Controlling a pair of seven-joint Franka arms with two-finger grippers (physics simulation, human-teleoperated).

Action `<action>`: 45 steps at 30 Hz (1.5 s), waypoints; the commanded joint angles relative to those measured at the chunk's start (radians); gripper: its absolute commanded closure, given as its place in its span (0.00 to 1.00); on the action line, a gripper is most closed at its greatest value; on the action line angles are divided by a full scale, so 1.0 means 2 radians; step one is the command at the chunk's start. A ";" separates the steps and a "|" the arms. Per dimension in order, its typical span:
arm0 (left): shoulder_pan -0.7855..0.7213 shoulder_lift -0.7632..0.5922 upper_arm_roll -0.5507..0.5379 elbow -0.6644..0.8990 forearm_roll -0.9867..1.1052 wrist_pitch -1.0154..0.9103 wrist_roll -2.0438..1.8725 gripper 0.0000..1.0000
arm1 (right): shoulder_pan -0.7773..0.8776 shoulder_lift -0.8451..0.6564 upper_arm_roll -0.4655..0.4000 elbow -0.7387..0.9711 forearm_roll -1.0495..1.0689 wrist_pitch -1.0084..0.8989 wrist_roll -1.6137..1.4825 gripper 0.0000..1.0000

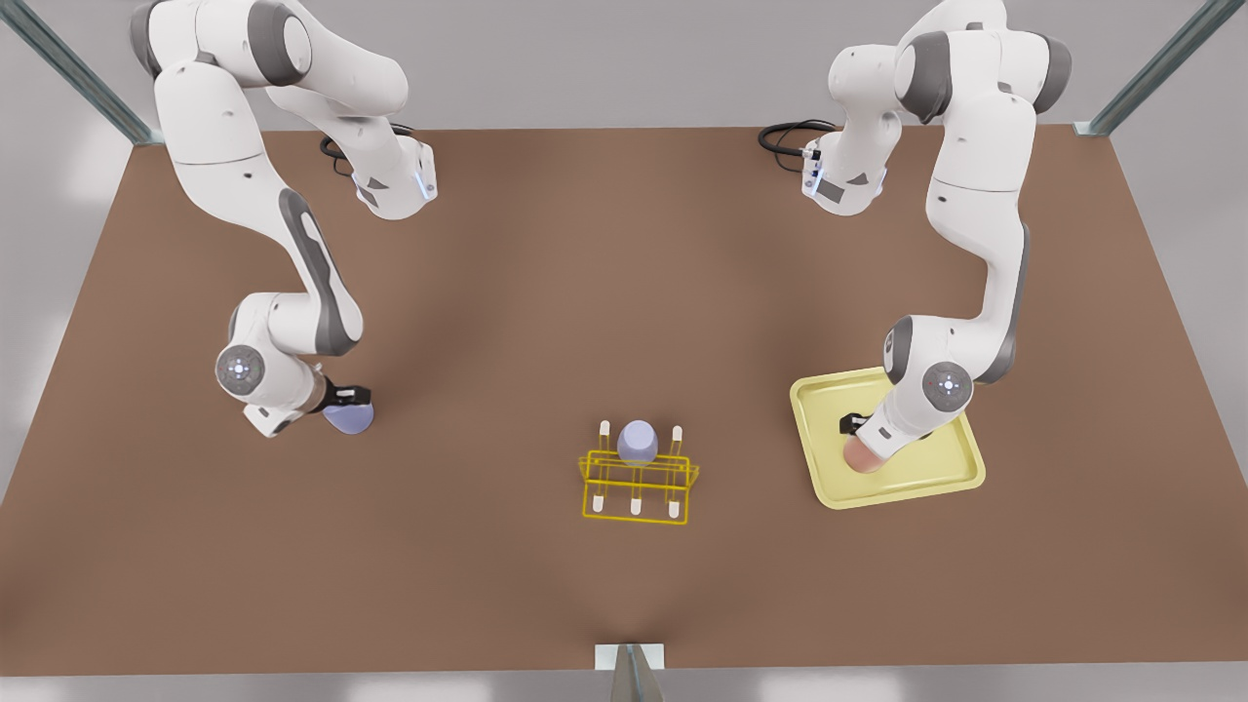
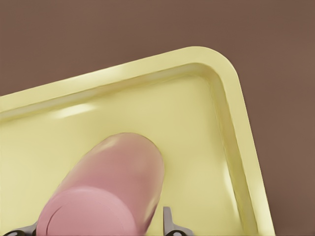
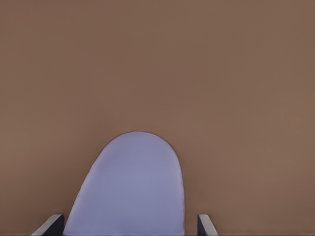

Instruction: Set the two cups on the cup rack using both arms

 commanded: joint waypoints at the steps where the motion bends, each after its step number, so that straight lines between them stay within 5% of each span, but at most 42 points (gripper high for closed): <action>1: 0.000 0.001 0.000 -0.001 0.002 -0.003 -0.001 0.00 | 0.000 0.000 0.000 -0.005 0.001 0.008 0.007 0.00; 3: 0.000 0.001 0.000 -0.001 0.002 -0.003 -0.001 0.12 | 0.000 0.000 0.000 -0.008 0.001 0.011 0.007 0.00; 11: 0.000 0.001 0.000 0.000 0.002 -0.002 -0.001 0.15 | -0.001 0.008 0.000 -0.008 0.001 0.016 0.007 0.00; 21: 0.000 -0.001 -0.003 0.001 -0.004 -0.002 -0.002 0.15 | -0.002 0.008 0.000 -0.008 0.000 0.015 0.006 0.00; 29: 0.000 -0.001 -0.003 0.002 -0.004 0.003 -0.004 0.14 | -0.002 0.010 0.000 -0.007 0.000 0.015 0.006 0.16; 45: 0.003 0.008 -0.003 0.021 -0.002 0.006 -0.003 0.10 | -0.002 0.007 0.000 -0.001 -0.001 0.010 -0.002 0.22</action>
